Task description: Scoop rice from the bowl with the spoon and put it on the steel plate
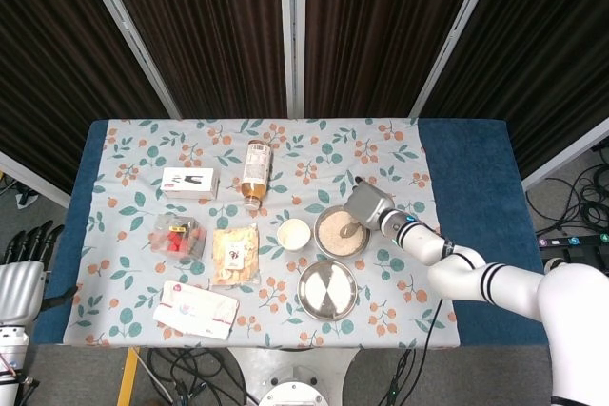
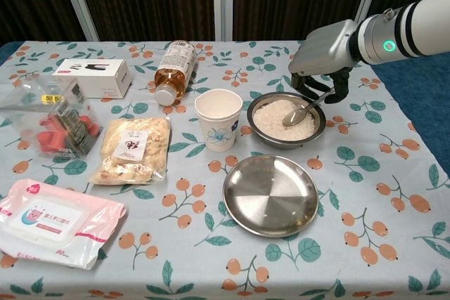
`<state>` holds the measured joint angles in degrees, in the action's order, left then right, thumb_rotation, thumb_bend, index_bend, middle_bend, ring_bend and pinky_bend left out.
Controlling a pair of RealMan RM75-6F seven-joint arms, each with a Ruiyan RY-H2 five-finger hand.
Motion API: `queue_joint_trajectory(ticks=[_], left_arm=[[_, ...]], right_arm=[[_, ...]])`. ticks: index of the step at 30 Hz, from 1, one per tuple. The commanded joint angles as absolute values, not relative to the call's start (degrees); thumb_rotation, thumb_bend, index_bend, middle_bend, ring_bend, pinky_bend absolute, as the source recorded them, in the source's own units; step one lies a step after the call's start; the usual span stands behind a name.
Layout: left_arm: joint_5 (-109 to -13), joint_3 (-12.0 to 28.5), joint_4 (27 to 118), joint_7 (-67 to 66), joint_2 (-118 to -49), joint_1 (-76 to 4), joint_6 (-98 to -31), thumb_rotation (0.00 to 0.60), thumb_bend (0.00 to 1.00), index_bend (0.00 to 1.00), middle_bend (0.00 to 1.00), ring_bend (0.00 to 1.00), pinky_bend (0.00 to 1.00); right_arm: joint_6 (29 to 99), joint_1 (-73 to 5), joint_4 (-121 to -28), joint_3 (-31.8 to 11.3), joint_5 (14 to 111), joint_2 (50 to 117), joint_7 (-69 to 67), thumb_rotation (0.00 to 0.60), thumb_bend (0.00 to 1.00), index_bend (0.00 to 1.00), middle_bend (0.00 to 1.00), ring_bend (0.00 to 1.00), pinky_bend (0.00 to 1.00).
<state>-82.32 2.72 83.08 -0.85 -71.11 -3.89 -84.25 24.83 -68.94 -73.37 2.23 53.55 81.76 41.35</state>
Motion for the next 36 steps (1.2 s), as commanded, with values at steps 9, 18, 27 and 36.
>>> queue_joint_trajectory(ticks=[9,18,27,36], left_arm=[[-82.4,2.6,82.0,0.2,-71.8,-3.5,-84.4,0.6,0.0,0.14,0.15,0.1,0.08],[-82.5,2.3,81.7,0.6,-72.1,-3.0,-84.9,0.6,0.0,0.13,0.15,0.1,0.08],[-83.0,2.4,82.0,0.2,-71.9,-3.0,-85.2,0.6,0.0,0.14,0.15,0.1,0.08],[-83.2,2.6,83.1,-0.9,-71.4,-3.1,-85.4,0.6,0.0,0.14,0.15,0.1,0.08]], right_arm=[[31.1,-73.9,-75.0,6.7,44.8,85.4,47.2,0.6,0.33,0.61,0.58,0.27,0.13],[34.7,-73.3,-77.0,7.2,43.6,85.7,45.3,0.6,0.33,0.62,0.58,0.28,0.12],[38.8,-66.6,-78.0,6.5,49.6,83.0,35.8,0.6,0.33,0.62,0.59,0.28,0.11],[41.0,-61.0,-76.7,4.7,56.6,81.8,26.3,0.6,0.33,0.62,0.59,0.28,0.11]])
